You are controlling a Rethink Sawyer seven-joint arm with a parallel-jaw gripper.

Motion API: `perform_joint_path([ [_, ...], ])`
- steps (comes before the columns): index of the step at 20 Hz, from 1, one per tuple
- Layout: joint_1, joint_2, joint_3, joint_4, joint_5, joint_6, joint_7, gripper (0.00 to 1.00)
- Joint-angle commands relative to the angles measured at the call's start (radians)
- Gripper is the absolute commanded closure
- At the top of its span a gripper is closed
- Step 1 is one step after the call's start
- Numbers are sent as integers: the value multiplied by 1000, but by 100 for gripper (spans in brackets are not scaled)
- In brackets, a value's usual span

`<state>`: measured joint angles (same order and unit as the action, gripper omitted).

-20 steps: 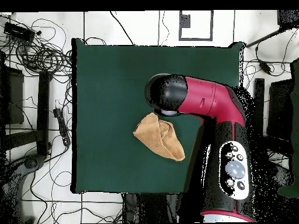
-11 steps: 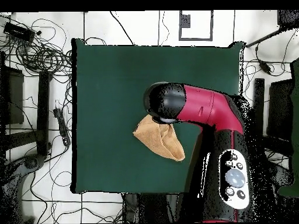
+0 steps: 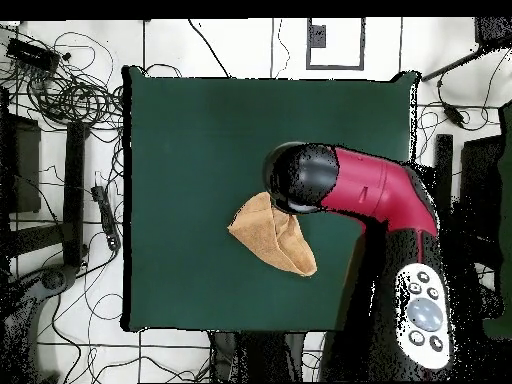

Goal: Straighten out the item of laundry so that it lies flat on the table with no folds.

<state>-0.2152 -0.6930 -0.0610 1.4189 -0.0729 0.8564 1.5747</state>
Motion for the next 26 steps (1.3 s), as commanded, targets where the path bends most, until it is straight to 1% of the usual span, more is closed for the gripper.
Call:
perform_joint_path([
  [1,-23,27,104,90,20,34,25,0],
  [4,-26,28,106,79,16,49,26,0],
  [13,-27,23,107,88,9,41,31,0],
  [18,-25,30,93,85,0,-26,62,0],
  [20,-26,43,87,57,-2,-5,68,0],
  [23,-45,70,100,-19,-5,49,30,0],
  [26,-88,136,115,-173,-20,120,-31,0],
])
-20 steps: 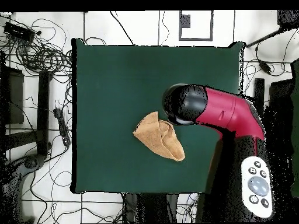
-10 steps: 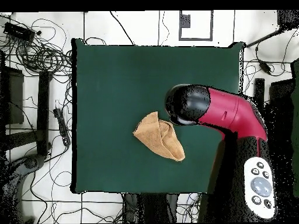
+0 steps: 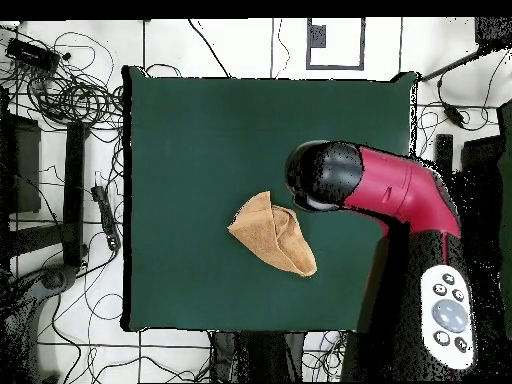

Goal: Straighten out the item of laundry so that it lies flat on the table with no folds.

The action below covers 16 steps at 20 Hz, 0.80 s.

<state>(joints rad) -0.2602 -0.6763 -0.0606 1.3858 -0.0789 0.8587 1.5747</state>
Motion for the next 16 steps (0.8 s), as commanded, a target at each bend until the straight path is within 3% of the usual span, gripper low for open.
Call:
perform_joint_path([
  [1,-66,157,127,-208,-18,137,-63,0],
  [8,-177,438,161,-607,-37,276,-138,0],
  [16,-197,665,211,-960,-87,356,-238,0],
])
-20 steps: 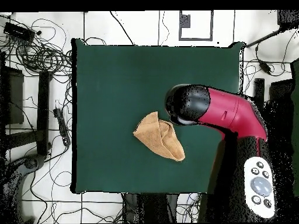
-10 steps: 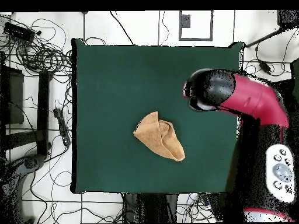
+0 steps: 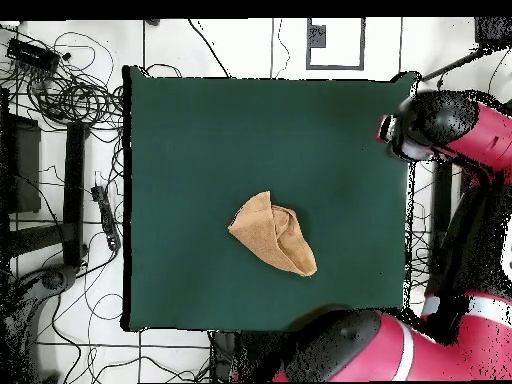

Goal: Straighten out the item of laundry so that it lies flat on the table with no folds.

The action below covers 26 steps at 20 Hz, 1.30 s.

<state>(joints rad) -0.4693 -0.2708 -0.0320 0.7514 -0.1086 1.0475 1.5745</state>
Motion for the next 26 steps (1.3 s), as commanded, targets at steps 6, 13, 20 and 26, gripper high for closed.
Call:
perform_joint_path([
  [6,24,380,219,-494,-81,188,-207,0],
  [13,77,423,229,-557,-119,236,-187,0],
  [20,173,419,179,-565,-126,243,60,0],
  [26,202,406,155,-572,-124,284,91,0],
])
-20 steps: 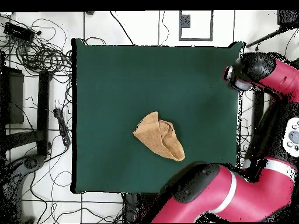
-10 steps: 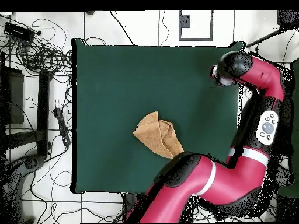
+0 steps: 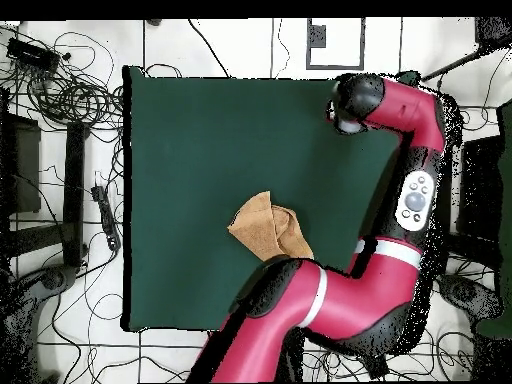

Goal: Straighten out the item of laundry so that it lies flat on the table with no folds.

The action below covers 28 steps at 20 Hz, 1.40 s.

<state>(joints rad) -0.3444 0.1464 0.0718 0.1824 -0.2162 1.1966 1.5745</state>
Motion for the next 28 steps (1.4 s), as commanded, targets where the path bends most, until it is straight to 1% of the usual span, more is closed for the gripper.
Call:
perform_joint_path([
  [1,76,-11,50,-6,-16,137,93,0],
  [5,73,-12,55,-22,-17,152,61,0],
  [7,73,-30,46,-8,-7,162,56,0],
  [9,72,-58,28,32,8,154,60,0],
  [11,65,-90,11,103,20,121,60,0],
  [12,58,-107,2,153,25,84,61,0],
  [16,29,-119,2,294,27,-57,33,0],
  [18,29,-107,16,315,24,-99,24,0],
  [20,40,-95,29,313,21,-114,28,0],
  [23,69,-84,27,305,12,-118,85,0],
  [25,87,-74,25,286,11,-112,140,0],
  [28,113,-49,22,229,0,-73,147,0],
])
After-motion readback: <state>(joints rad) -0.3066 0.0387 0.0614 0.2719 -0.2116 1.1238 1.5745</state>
